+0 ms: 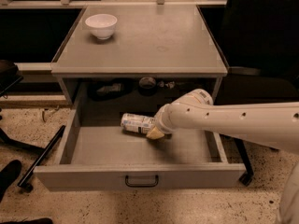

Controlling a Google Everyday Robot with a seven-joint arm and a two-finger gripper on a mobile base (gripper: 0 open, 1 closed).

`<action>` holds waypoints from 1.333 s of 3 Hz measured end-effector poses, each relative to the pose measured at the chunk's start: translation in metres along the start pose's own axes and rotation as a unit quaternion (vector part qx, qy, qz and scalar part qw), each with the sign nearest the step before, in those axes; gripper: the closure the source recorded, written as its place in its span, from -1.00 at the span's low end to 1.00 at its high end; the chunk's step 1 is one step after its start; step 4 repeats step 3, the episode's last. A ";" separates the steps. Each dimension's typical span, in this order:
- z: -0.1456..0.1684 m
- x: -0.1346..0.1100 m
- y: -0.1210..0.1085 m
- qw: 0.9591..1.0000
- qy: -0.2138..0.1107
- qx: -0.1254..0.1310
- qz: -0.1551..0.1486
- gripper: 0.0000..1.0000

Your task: Place blue plastic bottle into top drawer

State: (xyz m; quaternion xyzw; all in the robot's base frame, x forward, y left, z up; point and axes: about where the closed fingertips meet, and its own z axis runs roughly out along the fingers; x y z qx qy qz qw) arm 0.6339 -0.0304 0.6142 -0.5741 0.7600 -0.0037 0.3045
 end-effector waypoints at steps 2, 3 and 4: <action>0.000 0.000 0.000 1.000 0.000 0.000 0.000 -1.00; 0.000 0.000 0.000 1.000 0.000 0.000 0.000 -1.00; 0.000 0.000 0.000 1.000 0.000 0.000 0.000 -1.00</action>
Offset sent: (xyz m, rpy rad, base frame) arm 0.0000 0.0000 0.0000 0.0000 0.0000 0.0000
